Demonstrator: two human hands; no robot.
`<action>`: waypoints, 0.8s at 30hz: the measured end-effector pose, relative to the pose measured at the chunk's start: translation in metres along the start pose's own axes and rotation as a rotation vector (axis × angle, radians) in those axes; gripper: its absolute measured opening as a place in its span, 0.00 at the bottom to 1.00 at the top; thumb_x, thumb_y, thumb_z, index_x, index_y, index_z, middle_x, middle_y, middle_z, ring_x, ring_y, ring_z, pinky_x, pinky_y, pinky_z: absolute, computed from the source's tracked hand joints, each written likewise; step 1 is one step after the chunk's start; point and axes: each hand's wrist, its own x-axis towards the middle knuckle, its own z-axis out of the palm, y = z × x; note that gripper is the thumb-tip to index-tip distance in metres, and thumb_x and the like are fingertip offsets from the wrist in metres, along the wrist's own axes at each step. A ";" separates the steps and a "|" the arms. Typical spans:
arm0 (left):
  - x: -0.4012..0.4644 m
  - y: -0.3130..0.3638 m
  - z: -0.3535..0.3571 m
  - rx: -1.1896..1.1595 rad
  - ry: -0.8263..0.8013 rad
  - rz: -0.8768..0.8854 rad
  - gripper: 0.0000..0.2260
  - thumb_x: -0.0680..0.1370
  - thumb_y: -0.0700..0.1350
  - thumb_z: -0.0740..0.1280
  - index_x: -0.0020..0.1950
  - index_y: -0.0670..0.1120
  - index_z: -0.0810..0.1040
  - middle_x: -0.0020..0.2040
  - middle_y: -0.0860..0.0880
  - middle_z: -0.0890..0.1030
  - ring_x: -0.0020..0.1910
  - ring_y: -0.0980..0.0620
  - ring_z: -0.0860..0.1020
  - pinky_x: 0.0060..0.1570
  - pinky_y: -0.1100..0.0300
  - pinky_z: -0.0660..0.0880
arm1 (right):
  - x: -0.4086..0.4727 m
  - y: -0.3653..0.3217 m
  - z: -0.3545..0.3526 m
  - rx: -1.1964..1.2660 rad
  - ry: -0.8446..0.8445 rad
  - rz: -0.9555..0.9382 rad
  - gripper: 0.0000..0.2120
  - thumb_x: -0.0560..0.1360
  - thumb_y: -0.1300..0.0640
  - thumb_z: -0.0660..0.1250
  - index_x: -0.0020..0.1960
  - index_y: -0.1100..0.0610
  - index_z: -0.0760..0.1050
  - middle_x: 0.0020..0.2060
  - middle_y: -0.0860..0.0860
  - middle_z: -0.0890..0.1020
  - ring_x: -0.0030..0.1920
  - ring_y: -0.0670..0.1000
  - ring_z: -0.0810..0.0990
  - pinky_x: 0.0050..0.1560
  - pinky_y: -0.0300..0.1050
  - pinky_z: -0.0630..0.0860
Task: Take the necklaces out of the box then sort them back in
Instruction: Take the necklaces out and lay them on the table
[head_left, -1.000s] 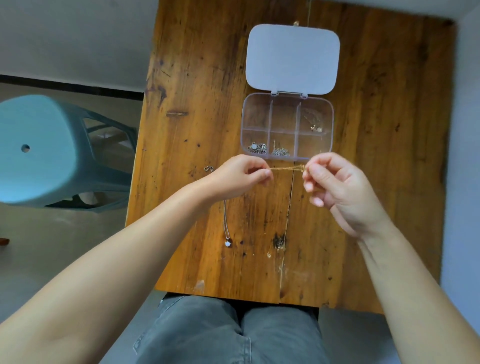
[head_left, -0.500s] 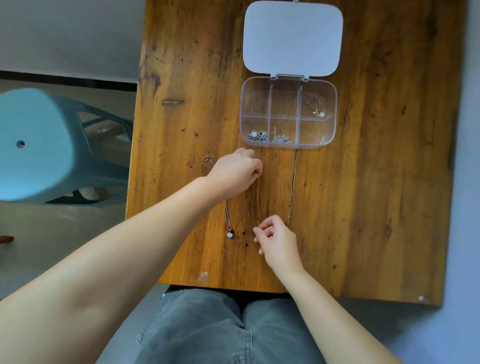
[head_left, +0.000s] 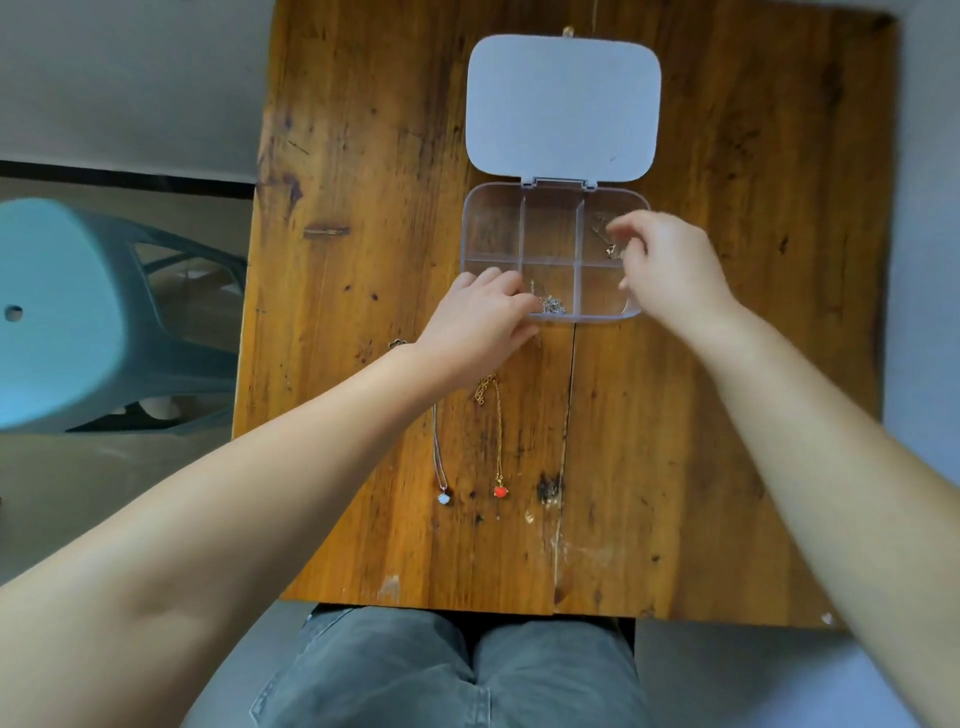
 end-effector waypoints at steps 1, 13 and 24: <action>0.001 -0.001 0.001 -0.018 -0.009 -0.009 0.12 0.80 0.46 0.61 0.60 0.45 0.77 0.54 0.45 0.78 0.55 0.44 0.72 0.54 0.51 0.67 | 0.012 -0.001 -0.001 -0.167 -0.088 -0.013 0.19 0.77 0.66 0.55 0.65 0.58 0.72 0.62 0.58 0.77 0.54 0.60 0.80 0.51 0.50 0.77; 0.002 -0.002 0.006 -0.074 0.041 -0.050 0.11 0.79 0.44 0.61 0.58 0.45 0.79 0.50 0.44 0.79 0.52 0.44 0.74 0.52 0.52 0.67 | 0.030 -0.025 -0.003 -0.877 -0.398 -0.093 0.11 0.75 0.68 0.61 0.56 0.63 0.74 0.43 0.58 0.72 0.38 0.56 0.71 0.30 0.44 0.64; 0.002 -0.001 0.007 -0.089 0.049 -0.056 0.11 0.80 0.44 0.61 0.59 0.46 0.79 0.51 0.44 0.79 0.53 0.44 0.74 0.54 0.52 0.67 | 0.030 0.004 -0.005 -0.674 -0.245 -0.241 0.10 0.75 0.66 0.61 0.55 0.59 0.74 0.47 0.58 0.79 0.39 0.56 0.74 0.31 0.45 0.69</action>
